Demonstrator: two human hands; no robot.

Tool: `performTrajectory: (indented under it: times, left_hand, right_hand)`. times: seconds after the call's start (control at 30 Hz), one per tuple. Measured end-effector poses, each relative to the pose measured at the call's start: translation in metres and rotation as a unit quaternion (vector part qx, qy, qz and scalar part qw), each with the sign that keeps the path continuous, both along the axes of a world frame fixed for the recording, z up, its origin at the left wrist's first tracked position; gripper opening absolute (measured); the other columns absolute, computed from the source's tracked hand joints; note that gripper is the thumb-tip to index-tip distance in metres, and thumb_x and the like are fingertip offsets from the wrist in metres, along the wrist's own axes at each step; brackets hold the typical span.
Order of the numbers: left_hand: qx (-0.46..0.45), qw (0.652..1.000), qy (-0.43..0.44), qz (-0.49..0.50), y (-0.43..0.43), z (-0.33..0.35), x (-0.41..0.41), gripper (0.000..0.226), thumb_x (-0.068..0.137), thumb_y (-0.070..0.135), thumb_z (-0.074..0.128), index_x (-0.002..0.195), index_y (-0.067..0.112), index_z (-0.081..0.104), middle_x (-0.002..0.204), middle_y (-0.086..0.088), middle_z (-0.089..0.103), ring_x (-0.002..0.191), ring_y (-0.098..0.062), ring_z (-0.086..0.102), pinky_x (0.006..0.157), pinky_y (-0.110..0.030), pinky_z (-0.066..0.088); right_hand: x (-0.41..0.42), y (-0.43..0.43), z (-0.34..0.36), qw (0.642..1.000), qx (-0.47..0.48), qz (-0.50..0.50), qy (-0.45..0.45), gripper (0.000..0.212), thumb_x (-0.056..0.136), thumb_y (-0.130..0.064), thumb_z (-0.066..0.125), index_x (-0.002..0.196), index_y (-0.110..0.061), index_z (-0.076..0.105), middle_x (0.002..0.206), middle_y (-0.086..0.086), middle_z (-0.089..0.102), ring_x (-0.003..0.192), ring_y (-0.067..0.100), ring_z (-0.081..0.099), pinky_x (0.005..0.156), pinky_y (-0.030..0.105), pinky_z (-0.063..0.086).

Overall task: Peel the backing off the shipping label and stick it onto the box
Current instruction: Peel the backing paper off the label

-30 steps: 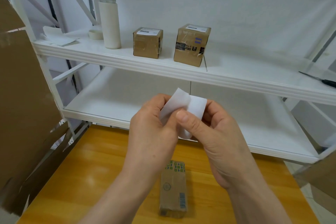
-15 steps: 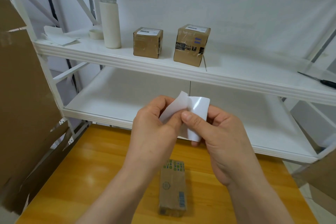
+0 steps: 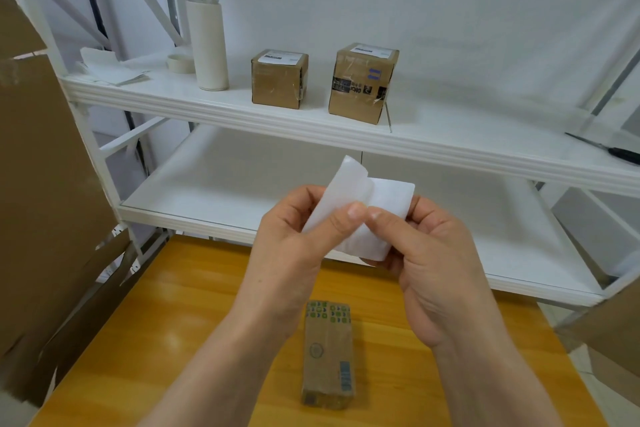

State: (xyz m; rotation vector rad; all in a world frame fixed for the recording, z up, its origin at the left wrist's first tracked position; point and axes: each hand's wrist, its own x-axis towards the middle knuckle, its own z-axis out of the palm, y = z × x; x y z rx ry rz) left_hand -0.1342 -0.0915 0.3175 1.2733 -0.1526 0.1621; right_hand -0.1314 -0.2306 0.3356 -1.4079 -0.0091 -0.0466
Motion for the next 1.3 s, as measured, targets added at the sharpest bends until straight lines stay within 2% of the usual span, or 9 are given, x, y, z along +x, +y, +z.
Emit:
performTrajectory:
  times: [0.07, 0.2, 0.3, 0.43, 0.67, 0.8, 0.97, 1.1, 1.3]
  left_hand:
    - [0.032, 0.999, -0.022, 0.008, -0.002, -0.003, 0.0, 0.029, 0.069, 0.029, 0.086, 0.095, 0.023, 0.074, 0.099, -0.008, 0.077, 0.09, -0.024, 0.074, 0.079, -0.033, 0.06]
    - [0.101, 0.993, -0.036, 0.048, -0.008, -0.008, 0.001, 0.035, 0.068, 0.043, 0.081, 0.099, 0.032, 0.07, 0.104, 0.001, 0.073, 0.103, -0.027, 0.067, 0.094, -0.058, 0.051]
    - [0.069, 0.997, -0.019, 0.042, -0.009, -0.009, 0.002, 0.031, 0.08, 0.032, 0.077, 0.11, 0.032, 0.07, 0.108, 0.001, 0.076, 0.105, -0.024, 0.07, 0.094, -0.05, 0.056]
    - [-0.008, 0.999, 0.038, 0.018, -0.006, -0.004, 0.0, 0.024, 0.091, 0.017, 0.068, 0.112, 0.026, 0.071, 0.099, 0.01, 0.079, 0.092, -0.005, 0.072, 0.073, -0.02, 0.054]
    - [-0.083, 0.994, 0.063, -0.015, -0.008, 0.002, 0.001, 0.028, 0.092, 0.015, 0.064, 0.118, 0.021, 0.069, 0.111, 0.0, 0.077, 0.103, -0.021, 0.073, 0.073, -0.032, 0.059]
    - [-0.104, 0.994, 0.028, -0.004, -0.01, 0.007, 0.001, 0.03, 0.085, 0.012, 0.065, 0.114, 0.021, 0.069, 0.104, 0.0, 0.079, 0.098, -0.018, 0.075, 0.078, -0.032, 0.062]
    - [-0.138, 0.99, -0.011, 0.008, -0.013, 0.013, 0.001, 0.041, 0.078, 0.016, 0.066, 0.118, 0.018, 0.067, 0.109, -0.001, 0.078, 0.104, -0.02, 0.074, 0.088, -0.035, 0.06]
    - [-0.152, 0.987, -0.031, 0.035, -0.015, 0.014, 0.0, 0.036, 0.079, 0.014, 0.065, 0.115, 0.018, 0.069, 0.107, -0.001, 0.078, 0.104, -0.02, 0.073, 0.083, -0.03, 0.06]
    - [-0.119, 0.988, -0.049, 0.08, -0.017, 0.016, 0.0, 0.034, 0.079, 0.018, 0.067, 0.111, 0.026, 0.07, 0.108, 0.001, 0.078, 0.108, -0.02, 0.072, 0.097, -0.04, 0.052]
  right_hand:
    - [0.001, -0.001, -0.001, 1.0, 0.009, -0.009, 0.002, 0.021, 0.084, -0.012, 0.073, 0.104, -0.017, 0.072, 0.093, 0.003, 0.08, 0.087, 0.018, 0.075, 0.069, 0.031, 0.057]
    - [0.0, -0.003, 0.0, 0.999, 0.045, -0.008, 0.012, 0.021, 0.086, -0.008, 0.069, 0.106, -0.013, 0.071, 0.098, 0.009, 0.079, 0.095, 0.029, 0.075, 0.084, 0.045, 0.06]
    - [-0.002, -0.004, 0.001, 0.998, 0.058, 0.001, 0.012, 0.023, 0.086, -0.006, 0.068, 0.108, -0.014, 0.07, 0.099, 0.007, 0.079, 0.095, 0.025, 0.075, 0.082, 0.042, 0.06]
    - [-0.002, -0.005, 0.0, 0.998, 0.061, -0.007, 0.017, 0.024, 0.085, -0.007, 0.069, 0.108, -0.015, 0.07, 0.1, 0.006, 0.079, 0.097, 0.025, 0.075, 0.084, 0.043, 0.059]
    - [-0.003, -0.006, 0.005, 0.996, 0.091, -0.004, 0.012, 0.023, 0.086, -0.006, 0.068, 0.108, -0.014, 0.069, 0.099, 0.007, 0.079, 0.095, 0.024, 0.076, 0.082, 0.039, 0.059]
    - [-0.004, -0.004, 0.008, 0.997, 0.082, 0.005, 0.006, 0.027, 0.085, -0.01, 0.07, 0.111, -0.016, 0.069, 0.101, 0.006, 0.079, 0.096, 0.023, 0.075, 0.082, 0.037, 0.058]
    - [-0.006, -0.001, 0.009, 0.997, 0.07, -0.005, 0.016, 0.023, 0.085, -0.017, 0.071, 0.107, -0.021, 0.072, 0.096, 0.0, 0.078, 0.083, 0.015, 0.068, 0.065, 0.03, 0.049]
    - [-0.008, 0.0, 0.009, 0.997, 0.071, -0.01, 0.033, 0.021, 0.085, -0.019, 0.072, 0.106, -0.018, 0.073, 0.087, 0.0, 0.073, 0.065, 0.011, 0.057, 0.044, 0.022, 0.041]
    - [-0.009, 0.001, 0.012, 0.995, 0.087, -0.019, 0.035, 0.022, 0.084, -0.015, 0.073, 0.106, -0.018, 0.072, 0.081, -0.002, 0.071, 0.049, 0.006, 0.051, 0.039, 0.02, 0.037]
